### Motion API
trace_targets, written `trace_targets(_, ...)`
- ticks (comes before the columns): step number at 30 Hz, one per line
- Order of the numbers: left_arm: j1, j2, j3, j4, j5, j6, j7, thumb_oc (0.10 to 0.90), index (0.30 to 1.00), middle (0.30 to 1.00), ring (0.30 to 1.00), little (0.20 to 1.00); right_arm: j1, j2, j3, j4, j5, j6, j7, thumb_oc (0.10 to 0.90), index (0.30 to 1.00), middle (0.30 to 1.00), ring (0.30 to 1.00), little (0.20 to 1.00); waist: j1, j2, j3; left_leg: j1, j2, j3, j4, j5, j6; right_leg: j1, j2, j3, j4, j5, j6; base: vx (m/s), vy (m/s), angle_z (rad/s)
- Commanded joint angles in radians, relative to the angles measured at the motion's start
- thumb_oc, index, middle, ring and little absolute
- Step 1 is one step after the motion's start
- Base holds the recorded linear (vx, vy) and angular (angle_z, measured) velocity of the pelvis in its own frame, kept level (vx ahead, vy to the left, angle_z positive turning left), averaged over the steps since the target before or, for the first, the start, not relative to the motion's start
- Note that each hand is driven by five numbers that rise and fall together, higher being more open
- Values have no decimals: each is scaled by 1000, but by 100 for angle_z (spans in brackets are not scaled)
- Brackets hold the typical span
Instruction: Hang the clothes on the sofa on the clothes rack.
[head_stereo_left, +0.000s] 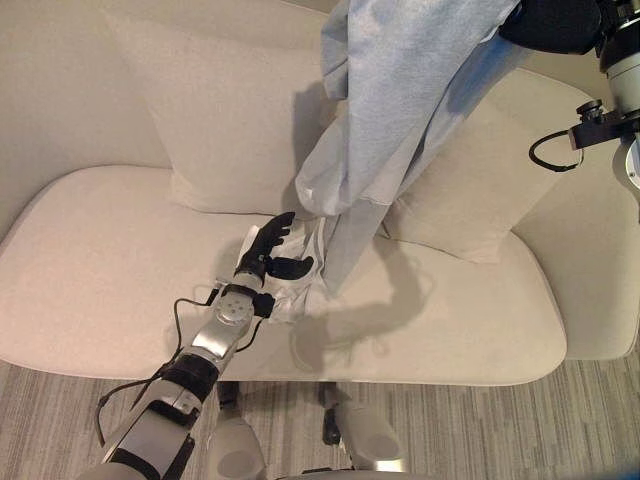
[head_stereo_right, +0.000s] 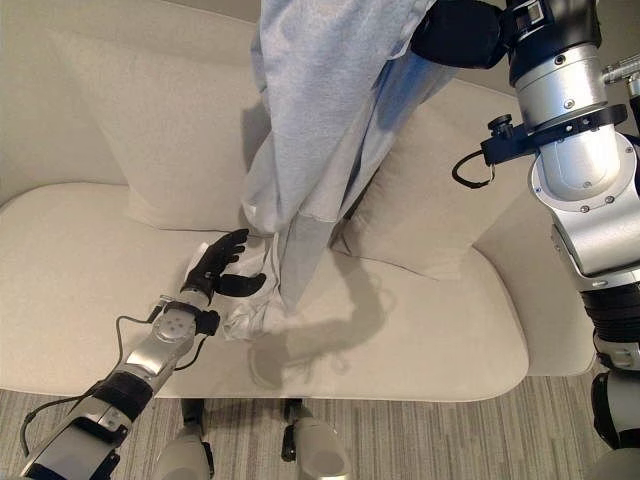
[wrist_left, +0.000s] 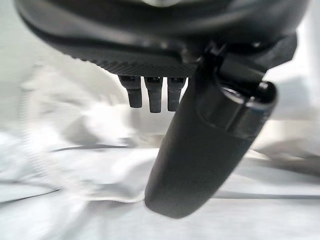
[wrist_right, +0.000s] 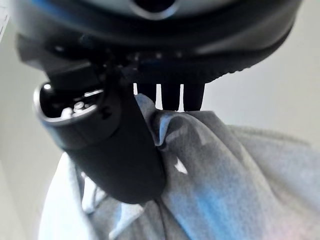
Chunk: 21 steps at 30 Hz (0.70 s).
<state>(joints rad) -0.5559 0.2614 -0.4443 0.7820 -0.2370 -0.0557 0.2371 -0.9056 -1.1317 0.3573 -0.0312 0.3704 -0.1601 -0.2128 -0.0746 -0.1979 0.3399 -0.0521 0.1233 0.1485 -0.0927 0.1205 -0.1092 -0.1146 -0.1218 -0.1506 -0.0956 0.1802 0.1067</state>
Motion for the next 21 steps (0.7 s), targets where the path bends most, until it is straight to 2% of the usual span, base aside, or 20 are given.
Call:
trace_targets(1,-107,-44,-88,18,8,-68,12,800,900,900,900,900,-190,9,5,-31,51,-79,-89,400,300,300,300,300,-10,-25,-89,30,55,26,5,-90,-29,80,-62,-29,8,-109,77,-34,-21,-12)
trace_targets(9,-203,-88,-136,107,8,-61,29,800,900,900,900,900,-309,27,106,-63,61,-88,-105,400,300,300,300,300,-39,-30,-47,7,63,40,5,-75,-34,36,-54,-2,8,-92,72,-39,-32,-11)
trace_targets(21,-279,-117,-158,146,-17,-64,48,800,900,900,900,900,-330,41,131,-88,64,-96,-124,400,300,300,300,300,-74,-32,-19,-11,76,65,5,-64,-39,-8,-43,26,8,-79,69,-18,-27,-8)
